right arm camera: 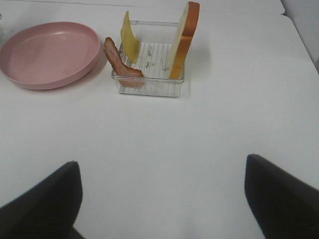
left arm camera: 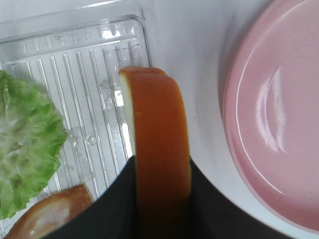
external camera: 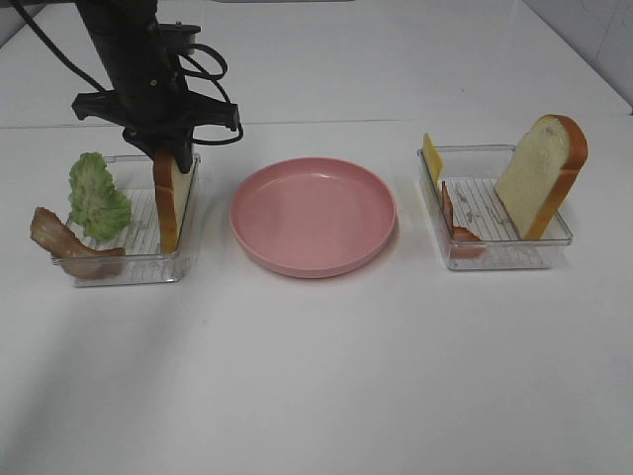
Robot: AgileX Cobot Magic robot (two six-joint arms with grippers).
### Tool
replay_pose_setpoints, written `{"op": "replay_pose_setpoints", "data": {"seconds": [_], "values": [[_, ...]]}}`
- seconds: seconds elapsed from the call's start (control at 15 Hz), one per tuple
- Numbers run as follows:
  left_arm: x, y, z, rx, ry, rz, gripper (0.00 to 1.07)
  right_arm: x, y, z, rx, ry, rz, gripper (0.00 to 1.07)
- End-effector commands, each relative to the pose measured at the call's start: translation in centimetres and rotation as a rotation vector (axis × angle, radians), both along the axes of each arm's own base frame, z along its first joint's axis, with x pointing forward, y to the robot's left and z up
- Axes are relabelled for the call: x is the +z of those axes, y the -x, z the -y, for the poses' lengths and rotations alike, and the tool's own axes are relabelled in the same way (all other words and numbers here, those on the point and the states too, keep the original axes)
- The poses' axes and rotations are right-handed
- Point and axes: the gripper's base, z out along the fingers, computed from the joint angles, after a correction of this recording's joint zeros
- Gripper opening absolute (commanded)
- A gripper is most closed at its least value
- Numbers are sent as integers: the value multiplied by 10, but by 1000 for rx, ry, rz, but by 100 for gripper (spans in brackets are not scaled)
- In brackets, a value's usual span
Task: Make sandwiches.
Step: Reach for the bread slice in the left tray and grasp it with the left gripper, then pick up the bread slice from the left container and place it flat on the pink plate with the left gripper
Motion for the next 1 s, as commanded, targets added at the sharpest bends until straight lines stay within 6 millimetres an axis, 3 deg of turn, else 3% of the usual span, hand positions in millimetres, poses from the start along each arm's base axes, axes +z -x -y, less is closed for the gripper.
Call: {"op": "replay_pose_setpoints", "data": {"seconds": [0.07,0.27,0.47,0.53,0.67,0.8,1.0], "values": [[2,2,3,1,8,-7,0,0,0,0,-2,5,11,83],[18,9,0,2,7,-26,0,0,0,0,-2,5,11,83],[61,20,-4,1,32,40,0,0,0,0,-2,5,11,83],[83,25,-6,3,61,88,0,0,0,0,-2,5,11,83],[102,29,-3,-8,137,143,0,0,0,0,-2,5,11,83],[105,28,10,-59,274,163,0,0,0,0,-2,5,11,83],[85,17,32,-79,484,134,0,0,0,0,-2,5,11,83]]}}
